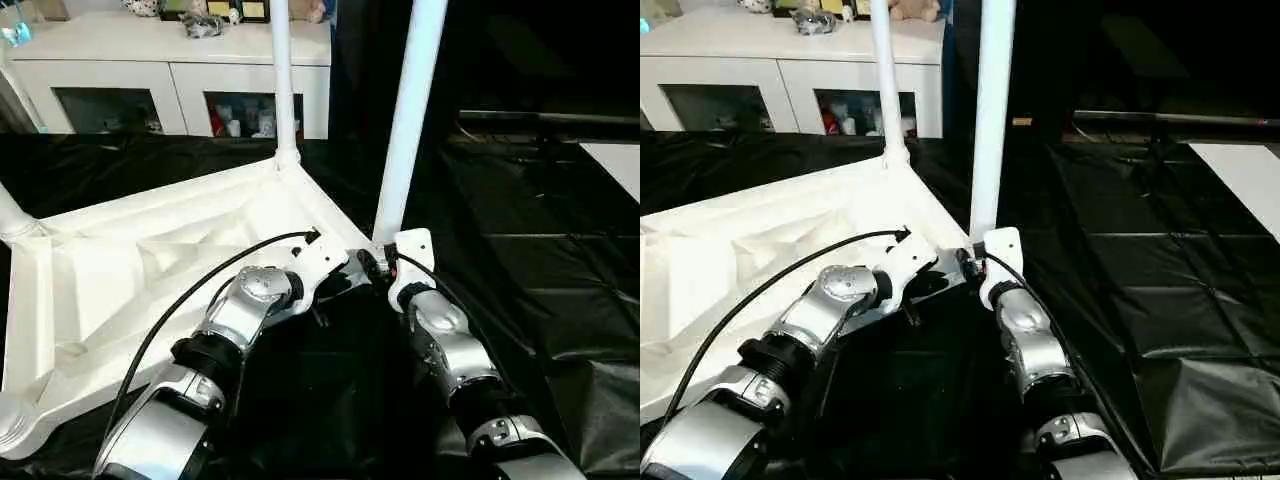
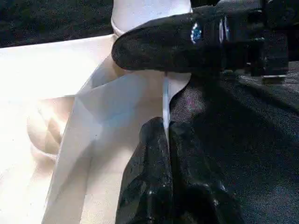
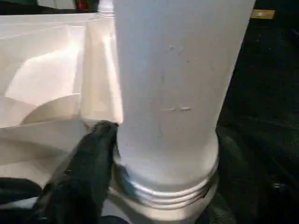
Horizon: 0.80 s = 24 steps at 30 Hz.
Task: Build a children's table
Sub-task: Rotate leg to tighten
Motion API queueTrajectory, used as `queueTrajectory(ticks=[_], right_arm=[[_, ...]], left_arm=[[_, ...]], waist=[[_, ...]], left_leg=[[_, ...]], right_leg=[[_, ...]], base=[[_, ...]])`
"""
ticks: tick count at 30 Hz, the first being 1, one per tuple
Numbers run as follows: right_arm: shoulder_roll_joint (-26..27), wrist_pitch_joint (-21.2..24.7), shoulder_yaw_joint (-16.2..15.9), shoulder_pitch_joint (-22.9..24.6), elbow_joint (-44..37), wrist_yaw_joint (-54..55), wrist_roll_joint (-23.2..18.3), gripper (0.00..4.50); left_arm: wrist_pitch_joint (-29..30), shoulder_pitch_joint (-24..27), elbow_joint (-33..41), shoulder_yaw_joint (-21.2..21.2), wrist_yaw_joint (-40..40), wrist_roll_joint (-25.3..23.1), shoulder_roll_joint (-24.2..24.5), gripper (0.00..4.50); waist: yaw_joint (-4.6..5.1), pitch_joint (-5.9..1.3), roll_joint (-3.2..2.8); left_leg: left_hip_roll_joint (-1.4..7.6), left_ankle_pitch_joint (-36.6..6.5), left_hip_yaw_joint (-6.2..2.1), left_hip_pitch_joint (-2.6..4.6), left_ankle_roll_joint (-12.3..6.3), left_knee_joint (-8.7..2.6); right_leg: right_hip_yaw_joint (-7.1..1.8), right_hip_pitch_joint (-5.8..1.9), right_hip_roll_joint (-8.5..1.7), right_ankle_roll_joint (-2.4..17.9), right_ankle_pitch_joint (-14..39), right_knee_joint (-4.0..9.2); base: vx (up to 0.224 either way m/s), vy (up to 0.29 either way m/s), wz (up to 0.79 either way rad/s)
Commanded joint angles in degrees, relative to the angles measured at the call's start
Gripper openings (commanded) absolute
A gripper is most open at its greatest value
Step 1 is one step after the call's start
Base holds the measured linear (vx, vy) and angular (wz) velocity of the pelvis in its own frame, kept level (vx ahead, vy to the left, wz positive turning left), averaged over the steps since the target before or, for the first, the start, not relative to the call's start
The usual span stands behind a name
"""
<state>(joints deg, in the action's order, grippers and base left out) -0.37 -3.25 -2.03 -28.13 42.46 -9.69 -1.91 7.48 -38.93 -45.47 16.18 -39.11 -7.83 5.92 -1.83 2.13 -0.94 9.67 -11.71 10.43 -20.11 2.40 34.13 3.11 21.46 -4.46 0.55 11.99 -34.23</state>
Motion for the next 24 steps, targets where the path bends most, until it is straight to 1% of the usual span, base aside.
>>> queueTrajectory(ticks=[1, 2, 3, 4, 5, 6, 7, 8, 9, 10, 11, 12, 13, 14, 16, 17, 18, 19, 20, 22, 23, 24], right_arm=[[0.5, -0.6, -2.2, 1.8, -2.0, -4.7, -0.6, 3.57], [0.0, -0.7, -2.2, 2.0, -2.7, -4.8, -0.5, 3.57], [-1.2, -0.8, -2.3, 2.2, -3.3, -5.3, -0.1, 3.70], [-1.2, -0.8, -2.3, 2.2, -3.3, -5.3, -0.1, 3.80], [-2.7, -1.5, -2.7, 2.3, -3.7, -6.2, 0.6, 3.88], [-2.8, -1.5, -2.7, 2.3, -3.7, -6.2, 0.7, 3.88], [-6.1, -4.6, -4.7, 2.5, -4.1, -7.9, 3.4, 3.88], [-6.1, -4.6, -4.7, 2.5, -4.1, -7.9, 3.4, 3.88], [-8.3, -6.8, -6.1, 2.7, -4.4, -9.0, 5.4, 3.88], [-10.7, -7.9, -6.4, 3.4, -5.8, -14.1, 4.4, 3.88], [-13.0, -7.9, -6.3, 4.5, -7.8, -20.8, 2.1, 3.88], [-14.6, -7.8, -6.2, 5.4, -9.7, -26.2, -0.1, 3.88], [-14.6, -7.8, -6.2, 5.4, -9.7, -26.2, -0.1, 3.88], [-15.9, -7.8, -6.2, 6.3, -11.5, -30.2, -1.5, 3.88], [-18.0, -8.7, -6.4, 7.3, -13.2, -33.9, -2.4, 3.88], [-18.7, -8.2, -6.3, 7.7, -14.1, -36.0, -3.5, 3.88], [-19.6, -8.4, -6.6, 8.1, -14.8, -37.6, -4.5, 3.88], [-20.2, -8.4, -6.9, 8.3, -15.3, -38.8, -5.3, 3.88], [-21.0, -8.5, -7.3, 8.6, -16.0, -40.6, -6.0, 3.88], [-21.4, -8.4, -7.4, 8.9, -16.5, -42.2, -6.3, 3.88], [-21.8, -7.9, -7.5, 9.2, -16.9, -44.2, -6.8, 3.88], [-22.0, -7.5, -7.6, 9.4, -17.2, -45.5, -7.1, 3.88]], left_arm=[[0.0, 1.8, -3.7, 1.0, 1.2, -1.2, 0.5, 0.00], [-0.3, 2.0, -3.5, 1.1, 0.5, -1.2, 0.8, 0.00], [-0.8, 2.2, -3.1, 1.3, -0.7, -1.2, 1.5, 0.00], [-0.8, 2.2, -3.1, 1.3, -0.7, -1.2, 1.5, 0.00], [-1.9, 2.4, -2.7, 1.7, -2.4, -1.2, 2.2, 0.00], [-2.0, 2.5, -2.7, 1.7, -2.6, -1.2, 2.2, 0.00], [-3.2, 3.0, -1.8, 2.1, -4.8, -1.2, 3.3, 0.00], [-3.2, 3.0, -1.8, 2.1, -4.8, -1.2, 3.3, 0.00], [-3.9, 3.3, -1.2, 2.4, -6.3, -1.1, 4.1, 0.00], [-6.0, 4.4, 0.6, 2.9, -10.2, -0.3, 5.5, 0.00], [-8.0, 5.7, 2.9, 3.5, -14.7, 0.8, 7.2, 0.00], [-9.6, 6.8, 5.0, 4.1, -18.4, 1.7, 8.6, 0.00], [-9.6, 6.8, 5.0, 4.1, -18.4, 1.7, 8.6, 0.00], [-11.0, 7.7, 6.8, 4.6, -21.4, 2.7, 9.8, 0.00], [-10.2, 9.3, 11.1, 4.7, -26.5, 5.4, 11.5, 0.00], [-9.1, 10.0, 13.2, 4.7, -28.7, 6.7, 12.2, 0.00], [-8.3, 10.5, 14.9, 4.8, -30.5, 7.7, 13.0, 0.00], [-7.8, 10.7, 16.0, 4.9, -31.7, 8.1, 13.7, 0.00], [-7.4, 10.9, 16.8, 5.0, -32.8, 8.3, 14.4, 0.00], [-7.3, 11.1, 17.4, 5.0, -33.7, 8.4, 15.0, 0.00], [-7.3, 11.1, 17.6, 4.9, -34.2, 8.5, 15.3, 0.00], [-7.5, 11.0, 17.5, 4.7, -34.5, 8.6, 15.6, 0.00]], waist=[[0.13, -1.86, 0.65], [0.15, -1.91, 0.73], [0.16, -1.89, 0.73], [0.12, -1.87, 0.73], [0.20, -1.79, 0.76], [0.08, -1.81, 0.81], [-0.08, -1.95, 0.75], [-0.05, -2.06, 0.88], [-0.21, -2.03, 0.92], [-0.21, -1.95, 0.57], [-0.29, -2.15, 0.74], [-0.38, -2.19, 0.70], [-0.49, -2.24, 0.64], [-0.52, -2.47, 0.37], [-0.69, -2.58, 0.42], [-0.74, -2.92, 0.25], [-0.73, -3.10, 0.33], [-0.83, -3.35, 0.23], [-0.88, -3.57, 0.34], [-1.16, -3.80, 0.20], [-1.44, -3.89, 0.23], [-1.60, -3.87, 0.24]], left_leg=[[3.40, -21.6, -2.01, 0.33, -0.13, -5.61], [3.42, -21.6, -1.93, 0.37, -0.28, -5.62], [3.42, -21.6, -1.94, 0.40, -0.32, -5.58], [3.43, -21.6, -2.00, 0.44, -0.35, -5.61], [3.37, -21.6, -1.96, 0.37, -0.45, -5.59], [3.38, -21.4, -2.02, 0.39, -0.49, -5.59], [3.43, -20.4, -2.06, 0.21, -0.47, -5.56], [3.42, -19.0, -1.77, 0.07, -0.80, -5.50], [3.47, -18.6, -1.75, 0.15, -0.93, -5.45], [3.41, -18.5, -1.68, 0.10, -1.09, -5.45], [3.51, -17.4, -1.69, -0.34, -2.60, -5.38], [3.65, -16.7, -1.63, -0.37, -3.03, -5.31], [3.75, -16.2, -1.37, -0.18, -3.99, -5.11], [3.67, -14.8, -1.26, -0.11, -4.26, -5.00], [4.02, -12.5, -1.31, -0.47, -4.73, -5.05], [4.05, -8.0, -1.06, -0.35, -5.89, -4.59], [4.01, -6.2, -1.11, -0.59, -6.49, -4.45], [3.96, -3.1, -1.10, -0.67, -7.66, -4.15], [3.87, -0.3, -1.09, -0.80, -9.13, -3.61], [3.76, 1.7, -0.97, -0.69, -10.59, -3.12], [3.71, 3.4, -0.91, -1.03, -12.23, -2.74], [3.72, 3.2, -0.89, -1.10, -12.38, -2.68]], right_leg=[[-2.67, -0.60, -4.60, 8.0, 24.5, 5.84], [-2.70, -0.57, -4.60, 7.8, 25.0, 5.91], [-2.72, -0.48, -4.70, 7.9, 25.4, 5.96], [-2.70, -0.48, -4.76, 7.8, 26.1, 6.05], [-2.71, -0.41, -4.80, 7.5, 27.8, 6.20], [-2.69, -0.42, -4.88, 7.3, 28.4, 6.33], [-2.64, -0.57, -4.93, 7.0, 28.0, 6.34], [-2.80, -0.56, -4.77, 7.2, 25.8, 6.16], [-2.78, -0.53, -4.76, 7.4, 25.1, 6.12], [-2.79, -0.47, -4.73, 7.7, 24.7, 6.09], [-2.82, -1.11, -4.79, 8.3, 22.3, 5.81], [-2.95, -1.03, -4.83, 8.7, 21.3, 5.72], [-3.03, -0.86, -4.72, 9.8, 19.0, 5.55], [-2.89, -0.92, -4.62, 11.2, 16.3, 5.15], [-2.79, -1.43, -4.74, 12.2, 12.9, 4.68], [-2.60, -1.47, -4.39, 14.5, 4.3, 3.58], [-2.49, -1.82, -4.40, 15.3, 1.5, 3.13], [-2.36, -1.95, -4.28, 16.3, -3.7, 2.49], [-2.35, -1.98, -4.19, 17.2, -8.9, 1.81], [-2.31, -1.78, -4.08, 17.9, -12.6, 1.39], [-2.16, -1.73, -3.99, 18.3, -15.4, 0.98], [-2.13, -1.72, -4.05, 18.2, -15.0, 0.98]], base=[[0.000, 0.000, 0.00], [0.000, 0.000, 0.00], [0.000, 0.000, 0.00], [0.000, 0.000, 0.00], [0.000, 0.000, 0.00], [0.000, 0.000, 0.00], [0.000, 0.000, 0.00], [0.000, 0.000, 0.00], [0.000, 0.000, 0.00], [0.000, 0.000, 0.00], [0.000, 0.000, 0.00], [0.000, 0.000, 0.00], [0.052, -0.034, 0.08], [0.052, -0.034, 0.08], [0.062, -0.025, 0.05], [0.069, -0.018, 0.04], [0.068, -0.005, 0.01], [0.062, 0.010, -0.02], [0.062, 0.010, -0.02], [0.028, 0.008, 0.01], [0.000, 0.000, 0.00], [0.000, 0.000, 0.00]])
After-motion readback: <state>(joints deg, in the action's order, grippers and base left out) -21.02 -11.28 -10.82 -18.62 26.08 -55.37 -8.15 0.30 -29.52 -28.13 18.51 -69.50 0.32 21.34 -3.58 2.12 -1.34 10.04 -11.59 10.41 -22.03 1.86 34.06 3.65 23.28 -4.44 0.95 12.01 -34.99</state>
